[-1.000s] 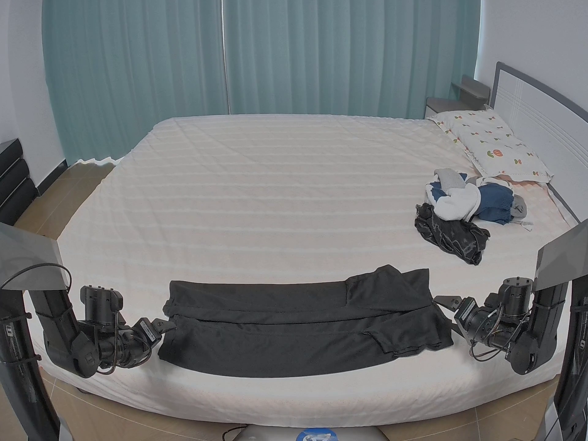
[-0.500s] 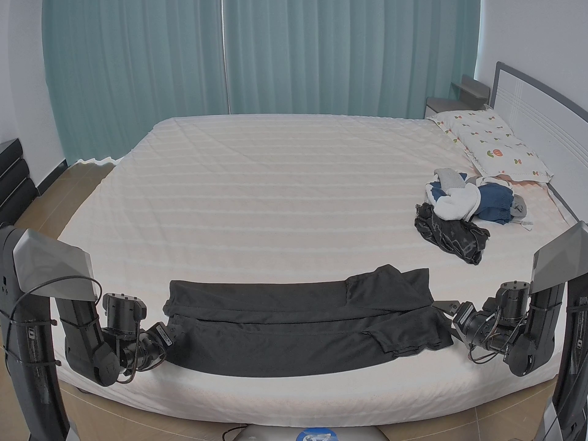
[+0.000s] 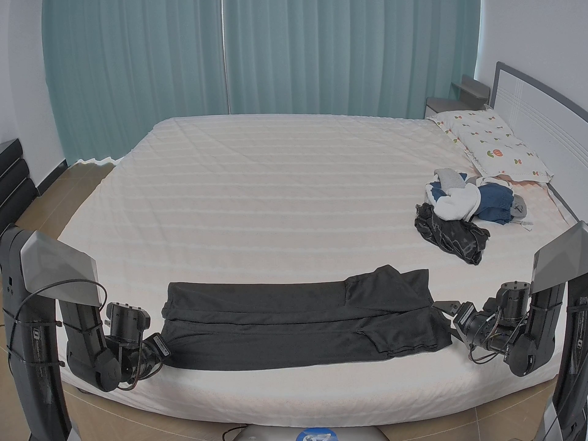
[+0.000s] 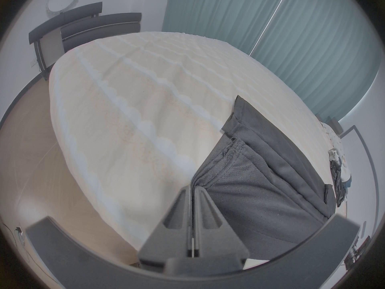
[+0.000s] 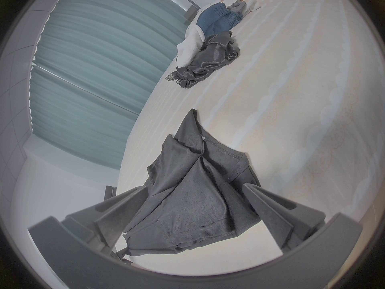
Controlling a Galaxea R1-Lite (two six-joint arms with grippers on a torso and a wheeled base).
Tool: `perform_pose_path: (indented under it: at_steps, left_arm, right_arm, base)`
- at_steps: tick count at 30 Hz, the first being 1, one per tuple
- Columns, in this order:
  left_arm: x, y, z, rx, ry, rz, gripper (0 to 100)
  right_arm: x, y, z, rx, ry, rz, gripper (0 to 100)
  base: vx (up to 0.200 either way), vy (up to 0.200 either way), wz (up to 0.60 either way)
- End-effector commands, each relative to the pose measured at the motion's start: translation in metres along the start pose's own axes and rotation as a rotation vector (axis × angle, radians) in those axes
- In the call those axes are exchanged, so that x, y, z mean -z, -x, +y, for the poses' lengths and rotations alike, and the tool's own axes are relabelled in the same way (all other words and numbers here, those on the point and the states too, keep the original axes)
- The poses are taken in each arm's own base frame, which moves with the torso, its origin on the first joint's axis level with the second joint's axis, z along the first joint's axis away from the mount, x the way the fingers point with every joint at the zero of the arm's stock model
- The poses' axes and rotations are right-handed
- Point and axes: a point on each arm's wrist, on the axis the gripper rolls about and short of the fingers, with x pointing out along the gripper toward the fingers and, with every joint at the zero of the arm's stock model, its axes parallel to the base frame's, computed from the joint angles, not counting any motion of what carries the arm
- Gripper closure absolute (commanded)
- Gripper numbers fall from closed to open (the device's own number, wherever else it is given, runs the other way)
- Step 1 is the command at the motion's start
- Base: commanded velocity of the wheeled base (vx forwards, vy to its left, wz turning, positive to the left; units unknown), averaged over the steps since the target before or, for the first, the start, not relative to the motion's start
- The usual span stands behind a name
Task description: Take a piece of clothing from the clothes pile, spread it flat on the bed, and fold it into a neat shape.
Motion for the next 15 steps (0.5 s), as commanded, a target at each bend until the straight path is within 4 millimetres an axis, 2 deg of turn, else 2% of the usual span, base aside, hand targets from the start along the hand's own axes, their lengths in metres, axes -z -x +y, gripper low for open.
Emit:
perform_pose_path:
  at_steps: [1,9,10,15]
  left_arm:
    - [0.002,0.0,0.003,-0.018,-0.003,0.004,100]
    - [0.003,0.001,0.004,-0.022,-0.004,0.009,100]
    - [0.002,0.001,0.003,-0.016,-0.002,0.004,0]
    - [0.0,0.002,0.003,-0.006,0.008,0.003,0]
  right_arm:
    - [-0.001,0.0,0.001,-0.008,0.003,-0.007,0]
    - [-0.003,0.003,0.005,-0.02,0.007,-0.016,0]
    - [-0.004,0.007,0.01,-0.033,0.011,-0.025,0]
    - [-0.008,0.019,0.025,-0.084,0.033,-0.052,0]
  base:
    - [0.0,0.0,0.0]
    - [0.0,0.0,0.0]
    - [0.0,0.0,0.0]
    - [0.0,0.0,0.0]
